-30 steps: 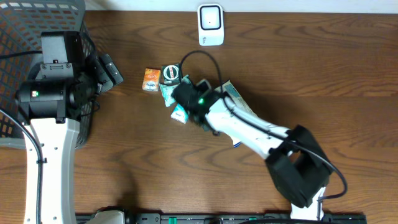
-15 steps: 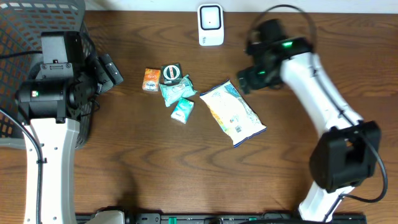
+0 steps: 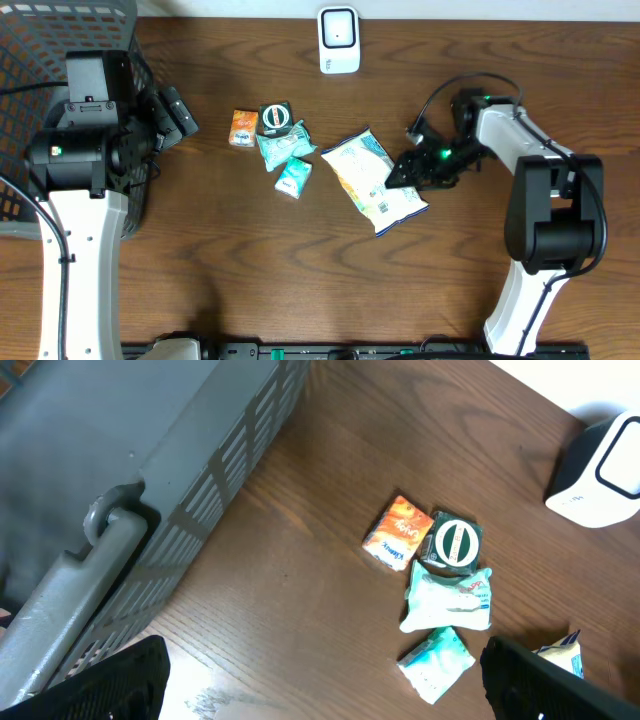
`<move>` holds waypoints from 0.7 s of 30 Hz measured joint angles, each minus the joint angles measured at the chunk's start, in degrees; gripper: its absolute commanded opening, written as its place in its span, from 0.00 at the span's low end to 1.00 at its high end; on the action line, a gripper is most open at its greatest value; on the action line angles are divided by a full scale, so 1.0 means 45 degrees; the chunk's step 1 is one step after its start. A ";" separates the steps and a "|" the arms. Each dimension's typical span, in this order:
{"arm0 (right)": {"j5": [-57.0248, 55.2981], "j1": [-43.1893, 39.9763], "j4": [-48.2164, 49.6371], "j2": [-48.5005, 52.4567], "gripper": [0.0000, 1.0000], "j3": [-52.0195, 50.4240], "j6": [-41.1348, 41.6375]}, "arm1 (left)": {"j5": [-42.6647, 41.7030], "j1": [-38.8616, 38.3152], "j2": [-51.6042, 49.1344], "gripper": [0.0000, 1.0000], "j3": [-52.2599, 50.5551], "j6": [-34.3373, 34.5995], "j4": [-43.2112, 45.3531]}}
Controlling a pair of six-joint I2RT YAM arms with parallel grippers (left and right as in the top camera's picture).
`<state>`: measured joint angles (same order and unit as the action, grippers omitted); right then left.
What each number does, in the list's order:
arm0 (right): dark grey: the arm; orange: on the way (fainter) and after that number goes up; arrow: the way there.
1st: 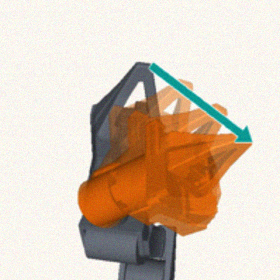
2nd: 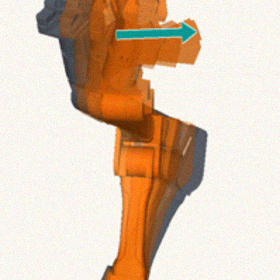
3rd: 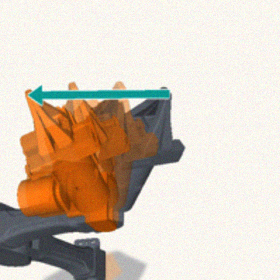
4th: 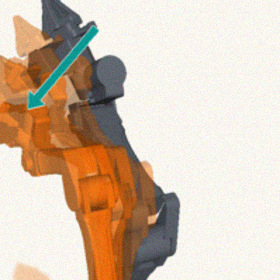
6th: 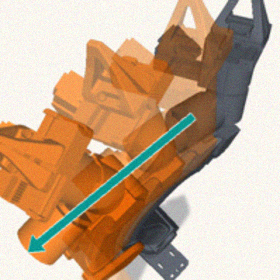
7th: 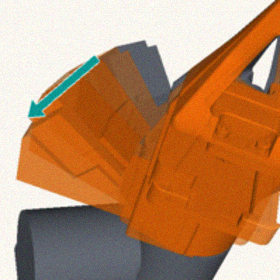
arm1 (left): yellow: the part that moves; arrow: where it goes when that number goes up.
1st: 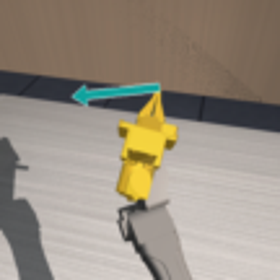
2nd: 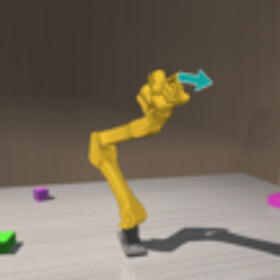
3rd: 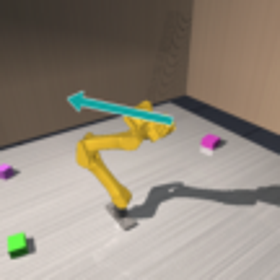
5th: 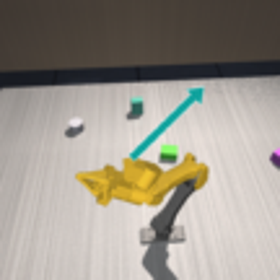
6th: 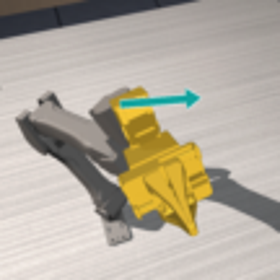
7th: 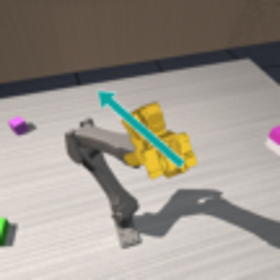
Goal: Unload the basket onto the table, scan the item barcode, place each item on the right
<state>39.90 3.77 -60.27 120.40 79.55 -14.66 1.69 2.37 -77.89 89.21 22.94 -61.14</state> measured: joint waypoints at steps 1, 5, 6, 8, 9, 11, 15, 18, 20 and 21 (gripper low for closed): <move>0.0155 0.0102 0.0165 -0.0005 0.78 -0.0112 -0.0039 | 0.0000 0.0000 0.0000 0.98 0.0000 0.0000 0.0000; 0.0413 0.0602 0.1039 -0.0005 0.27 -0.0491 -0.0223 | -0.0005 0.0000 0.0000 0.98 0.0000 0.0000 -0.0005; 0.0423 0.0719 0.1180 0.0000 0.17 -0.0554 -0.0199 | -0.0005 0.0000 0.0000 0.98 0.0000 0.0000 0.0000; 0.0486 0.0918 0.1447 0.0010 0.01 -0.0622 -0.0049 | 0.0000 0.0000 0.0000 0.98 0.0000 0.0000 -0.0005; 0.0549 0.0976 0.1583 0.0010 0.01 -0.0617 0.0121 | 0.0000 0.0000 0.0000 0.98 0.0000 0.0000 0.0000; 0.0719 0.1005 0.1710 0.0010 0.01 -0.0588 0.0379 | 0.0000 0.0000 0.0000 0.98 0.0000 0.0000 -0.0005; 0.1409 0.1001 0.1778 0.0010 0.01 -0.0243 0.0568 | 0.0000 0.0000 0.0000 0.98 0.0000 0.0000 0.0000; 0.2380 0.1001 0.1826 0.0000 0.01 0.0364 0.0510 | 0.0000 0.0000 0.0000 0.98 0.0000 0.0000 0.0000; 0.2987 0.1001 0.1943 -0.0034 0.01 0.0743 0.0461 | -0.0005 0.0000 0.0000 0.98 0.0000 0.0000 0.0000; 0.3249 0.1001 0.2064 -0.0107 0.01 0.0918 0.0461 | 0.0000 0.0000 0.0000 0.98 0.0000 0.0000 0.0000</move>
<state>54.52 8.27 -50.98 119.92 83.68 -12.58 1.69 2.37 -77.89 89.21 22.94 -61.14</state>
